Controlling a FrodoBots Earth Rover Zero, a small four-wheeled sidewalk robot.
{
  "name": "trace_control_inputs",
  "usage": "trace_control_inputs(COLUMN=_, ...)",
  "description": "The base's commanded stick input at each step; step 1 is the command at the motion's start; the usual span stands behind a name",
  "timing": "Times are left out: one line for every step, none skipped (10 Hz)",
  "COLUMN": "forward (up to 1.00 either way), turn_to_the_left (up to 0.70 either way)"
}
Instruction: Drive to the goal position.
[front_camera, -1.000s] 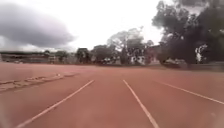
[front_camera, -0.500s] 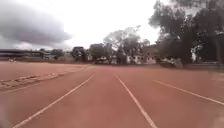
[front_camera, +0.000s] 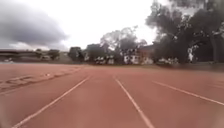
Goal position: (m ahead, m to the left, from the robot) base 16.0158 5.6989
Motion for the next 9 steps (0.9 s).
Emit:
trace_control_inputs(forward=0.45, turn_to_the_left=0.00)
trace_control_inputs(forward=0.45, turn_to_the_left=0.00)
trace_control_inputs(forward=0.45, turn_to_the_left=0.00)
trace_control_inputs(forward=0.45, turn_to_the_left=0.00)
trace_control_inputs(forward=0.45, turn_to_the_left=0.00)
trace_control_inputs(forward=0.45, turn_to_the_left=0.00)
trace_control_inputs(forward=0.45, turn_to_the_left=0.00)
trace_control_inputs(forward=0.45, turn_to_the_left=0.00)
trace_control_inputs(forward=0.45, turn_to_the_left=0.00)
